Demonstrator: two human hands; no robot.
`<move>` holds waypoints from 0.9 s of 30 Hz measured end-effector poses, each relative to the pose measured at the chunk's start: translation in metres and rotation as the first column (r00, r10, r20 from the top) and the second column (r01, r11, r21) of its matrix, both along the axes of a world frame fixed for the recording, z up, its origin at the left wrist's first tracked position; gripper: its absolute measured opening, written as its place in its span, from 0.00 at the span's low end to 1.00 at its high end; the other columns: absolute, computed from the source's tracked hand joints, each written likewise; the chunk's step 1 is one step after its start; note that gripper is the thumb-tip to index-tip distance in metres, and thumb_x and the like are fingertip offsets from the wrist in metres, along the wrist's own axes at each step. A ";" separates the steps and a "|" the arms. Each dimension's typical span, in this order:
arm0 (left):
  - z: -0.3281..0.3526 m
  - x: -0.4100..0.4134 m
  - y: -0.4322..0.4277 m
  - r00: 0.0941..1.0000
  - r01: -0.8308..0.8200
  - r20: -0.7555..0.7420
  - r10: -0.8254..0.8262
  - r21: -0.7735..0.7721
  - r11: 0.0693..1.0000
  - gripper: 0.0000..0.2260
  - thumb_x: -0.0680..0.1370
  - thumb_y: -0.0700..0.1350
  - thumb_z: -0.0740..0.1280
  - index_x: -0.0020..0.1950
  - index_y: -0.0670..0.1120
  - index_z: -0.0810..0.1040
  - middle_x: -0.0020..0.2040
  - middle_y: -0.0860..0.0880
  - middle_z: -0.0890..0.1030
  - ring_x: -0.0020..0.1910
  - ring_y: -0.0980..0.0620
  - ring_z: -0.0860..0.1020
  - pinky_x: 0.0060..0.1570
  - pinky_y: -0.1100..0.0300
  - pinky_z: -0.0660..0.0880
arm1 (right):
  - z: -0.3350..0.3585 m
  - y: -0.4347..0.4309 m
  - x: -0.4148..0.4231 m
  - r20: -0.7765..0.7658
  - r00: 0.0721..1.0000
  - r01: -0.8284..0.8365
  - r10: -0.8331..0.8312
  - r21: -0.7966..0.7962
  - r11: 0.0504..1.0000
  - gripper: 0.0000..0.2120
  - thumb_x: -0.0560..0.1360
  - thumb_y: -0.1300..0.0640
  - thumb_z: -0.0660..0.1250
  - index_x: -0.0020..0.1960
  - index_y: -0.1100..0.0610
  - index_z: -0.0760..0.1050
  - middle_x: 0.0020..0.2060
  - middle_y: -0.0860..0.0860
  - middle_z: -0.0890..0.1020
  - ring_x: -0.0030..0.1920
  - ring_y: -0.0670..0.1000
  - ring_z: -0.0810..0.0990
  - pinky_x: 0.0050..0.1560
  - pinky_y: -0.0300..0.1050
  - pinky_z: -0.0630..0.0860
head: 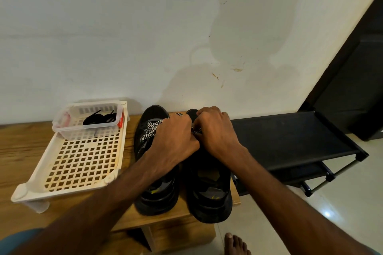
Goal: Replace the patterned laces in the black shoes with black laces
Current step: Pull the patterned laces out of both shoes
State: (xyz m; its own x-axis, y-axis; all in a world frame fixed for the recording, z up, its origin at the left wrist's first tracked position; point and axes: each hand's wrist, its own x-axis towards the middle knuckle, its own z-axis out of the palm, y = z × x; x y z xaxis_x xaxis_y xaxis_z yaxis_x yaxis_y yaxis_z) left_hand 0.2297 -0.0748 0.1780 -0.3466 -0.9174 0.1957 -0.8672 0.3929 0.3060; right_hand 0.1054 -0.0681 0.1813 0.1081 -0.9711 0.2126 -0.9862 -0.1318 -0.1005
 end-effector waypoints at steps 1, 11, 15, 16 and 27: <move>0.001 0.001 0.000 1.000 0.000 0.002 0.000 0.011 1.000 0.12 0.74 0.43 0.66 0.35 0.48 0.64 0.34 0.48 0.72 0.36 0.47 0.77 0.40 0.51 0.79 | 0.000 0.000 0.000 0.013 1.000 -0.012 0.012 0.009 1.000 0.08 0.79 0.59 0.70 0.57 0.56 0.82 0.59 0.54 0.81 0.62 0.56 0.74 0.61 0.51 0.71; 0.006 0.000 0.006 0.999 -0.044 0.013 0.044 0.026 0.999 0.03 0.74 0.41 0.69 0.43 0.41 0.79 0.34 0.49 0.73 0.36 0.47 0.79 0.42 0.52 0.82 | 0.032 0.010 -0.045 0.404 0.887 0.243 -0.223 0.000 0.970 0.05 0.74 0.55 0.77 0.46 0.55 0.88 0.57 0.50 0.86 0.47 0.46 0.80 0.48 0.37 0.73; 0.005 0.001 0.006 0.998 -0.061 0.002 0.061 0.010 0.998 0.03 0.73 0.41 0.69 0.43 0.41 0.79 0.37 0.47 0.78 0.37 0.46 0.80 0.42 0.52 0.82 | 0.031 0.010 -0.068 0.437 0.825 0.403 -0.357 -0.014 0.915 0.07 0.75 0.54 0.76 0.50 0.57 0.87 0.50 0.54 0.87 0.38 0.47 0.80 0.42 0.38 0.75; 0.005 0.000 0.006 0.998 -0.059 -0.005 0.059 0.009 0.998 0.03 0.74 0.41 0.69 0.43 0.42 0.80 0.37 0.47 0.78 0.37 0.46 0.80 0.42 0.51 0.82 | 0.027 0.009 -0.066 0.409 0.845 0.377 -0.343 -0.003 0.926 0.11 0.75 0.53 0.76 0.55 0.57 0.86 0.52 0.54 0.87 0.42 0.49 0.84 0.45 0.40 0.78; 0.003 0.000 0.010 0.999 -0.048 -0.003 0.048 0.010 0.999 0.15 0.78 0.42 0.66 0.34 0.47 0.64 0.33 0.51 0.68 0.30 0.54 0.67 0.36 0.59 0.67 | 0.001 0.000 -0.005 0.066 0.998 -0.026 0.022 0.052 0.998 0.08 0.76 0.59 0.73 0.55 0.58 0.84 0.77 0.56 0.66 0.76 0.56 0.62 0.72 0.54 0.67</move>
